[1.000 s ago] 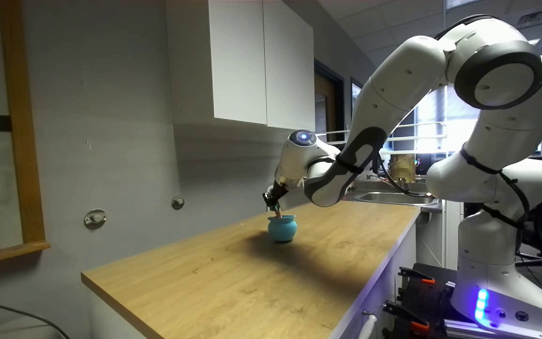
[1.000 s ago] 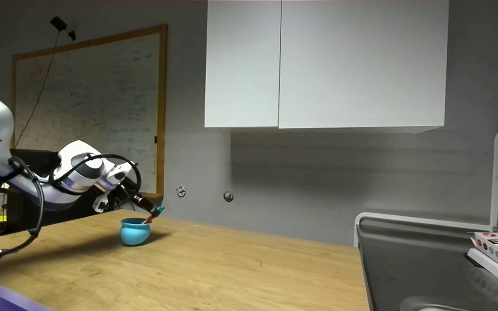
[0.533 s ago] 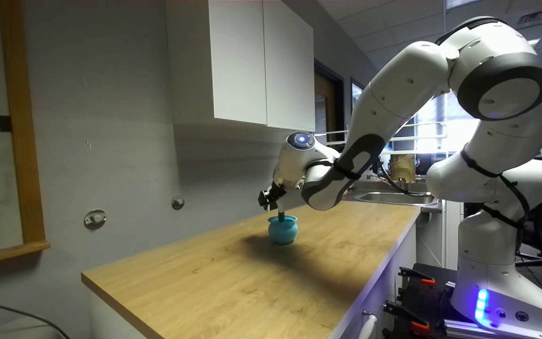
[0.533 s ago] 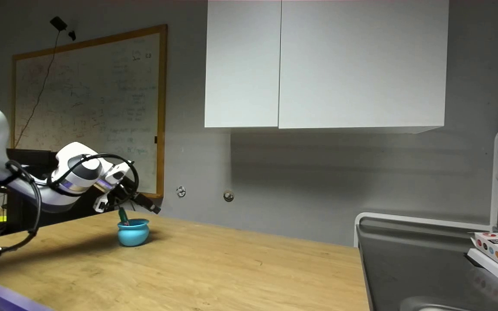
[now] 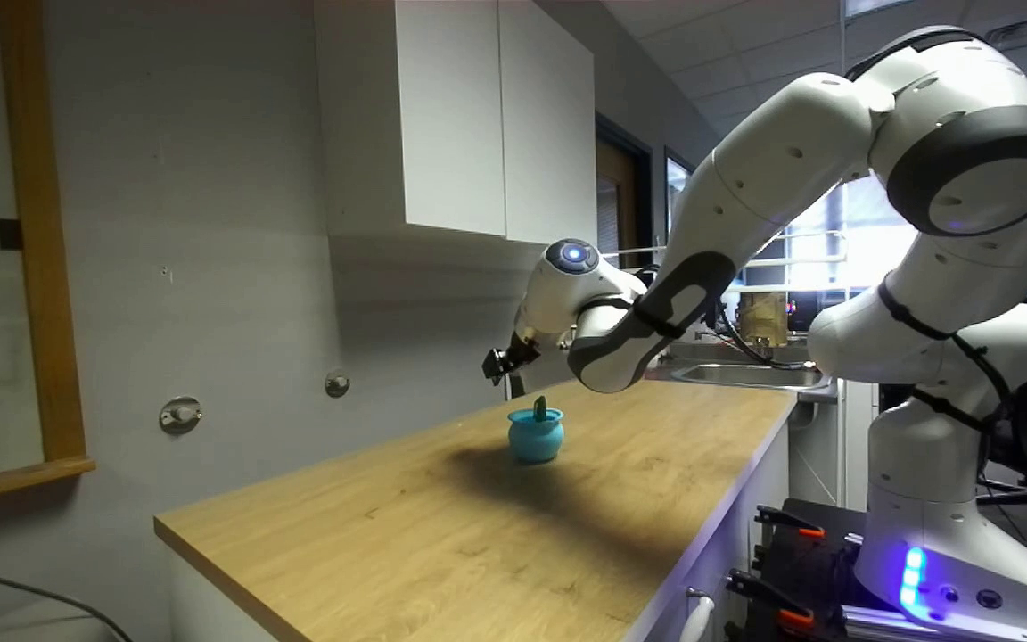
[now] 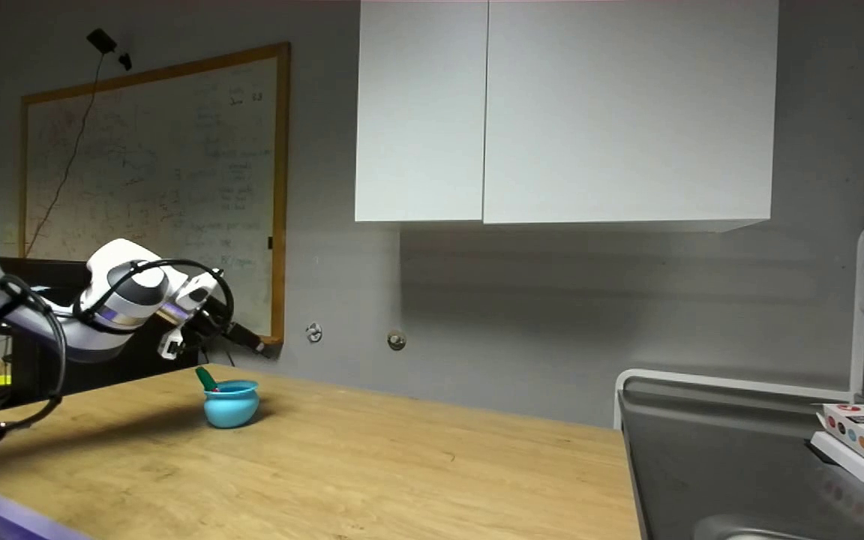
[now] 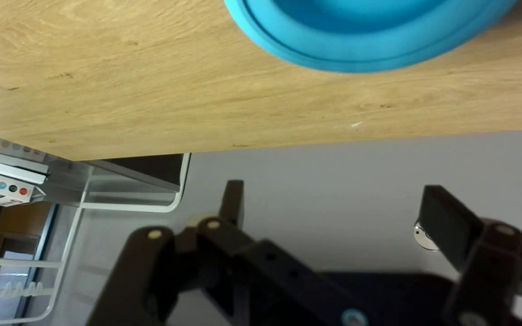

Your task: Put the marker in the bowl

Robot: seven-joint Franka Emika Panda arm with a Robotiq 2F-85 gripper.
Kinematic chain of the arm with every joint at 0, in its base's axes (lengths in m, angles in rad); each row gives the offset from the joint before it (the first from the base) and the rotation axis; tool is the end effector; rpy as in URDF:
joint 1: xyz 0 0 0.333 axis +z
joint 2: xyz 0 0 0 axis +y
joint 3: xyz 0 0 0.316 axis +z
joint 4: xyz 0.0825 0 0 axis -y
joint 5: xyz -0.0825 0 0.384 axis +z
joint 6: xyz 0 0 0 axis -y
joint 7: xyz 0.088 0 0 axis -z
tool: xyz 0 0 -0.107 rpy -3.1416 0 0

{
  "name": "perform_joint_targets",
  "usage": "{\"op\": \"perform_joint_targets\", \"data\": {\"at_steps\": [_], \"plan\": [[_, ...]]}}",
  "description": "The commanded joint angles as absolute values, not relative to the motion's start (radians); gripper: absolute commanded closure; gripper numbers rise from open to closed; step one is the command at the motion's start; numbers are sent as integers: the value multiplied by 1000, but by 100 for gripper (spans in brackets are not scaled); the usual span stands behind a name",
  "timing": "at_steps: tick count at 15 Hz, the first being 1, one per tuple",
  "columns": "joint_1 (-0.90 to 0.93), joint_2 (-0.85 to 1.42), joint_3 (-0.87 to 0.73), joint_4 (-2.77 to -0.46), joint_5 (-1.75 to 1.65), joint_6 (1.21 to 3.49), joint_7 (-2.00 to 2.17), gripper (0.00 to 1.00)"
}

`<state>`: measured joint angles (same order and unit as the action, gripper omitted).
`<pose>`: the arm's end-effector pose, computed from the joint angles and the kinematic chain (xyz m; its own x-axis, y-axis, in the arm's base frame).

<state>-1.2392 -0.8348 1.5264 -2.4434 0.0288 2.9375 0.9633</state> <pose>0.4919 0.1692 0.3665 0.5481 -0.2200 0.8070 -0.5086 -0.8536 0.1128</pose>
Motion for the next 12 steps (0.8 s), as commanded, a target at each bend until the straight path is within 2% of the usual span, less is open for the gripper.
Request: {"op": "perform_joint_targets", "data": {"at_steps": [1,7,12], "plan": [[-1133,-850,1436,-2465,54,2903,910,0],[-860,-786,1183,-2509,41,2783,822,0],[-526,-676,866,-2554,40,2630,667,0]]}}
